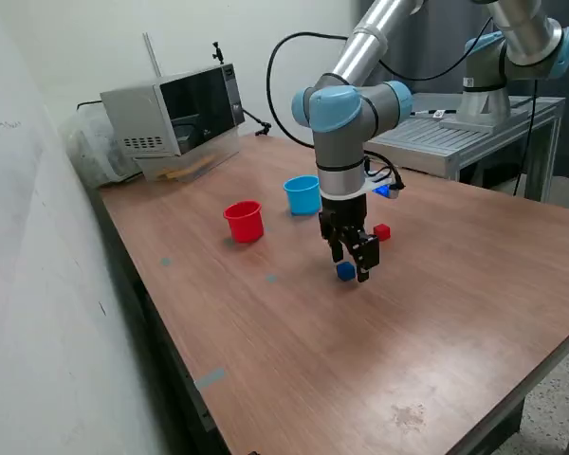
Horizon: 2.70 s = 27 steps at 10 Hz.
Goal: Place red objects in the red bin, and blue objects in the blue bin.
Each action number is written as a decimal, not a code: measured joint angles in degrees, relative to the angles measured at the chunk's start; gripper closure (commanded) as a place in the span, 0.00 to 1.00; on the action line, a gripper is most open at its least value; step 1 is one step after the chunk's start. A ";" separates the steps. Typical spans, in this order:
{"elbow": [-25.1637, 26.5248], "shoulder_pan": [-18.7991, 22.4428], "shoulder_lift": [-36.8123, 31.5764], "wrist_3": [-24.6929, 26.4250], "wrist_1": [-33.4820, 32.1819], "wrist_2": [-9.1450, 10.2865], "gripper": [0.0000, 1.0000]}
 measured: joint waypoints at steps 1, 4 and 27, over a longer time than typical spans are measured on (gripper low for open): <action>0.02 0.02 0.00 0.01 0.00 0.04 1.00; 0.04 0.03 0.00 0.03 -0.04 0.13 1.00; 29.49 -22.41 -29.28 -6.73 -0.11 -3.16 1.00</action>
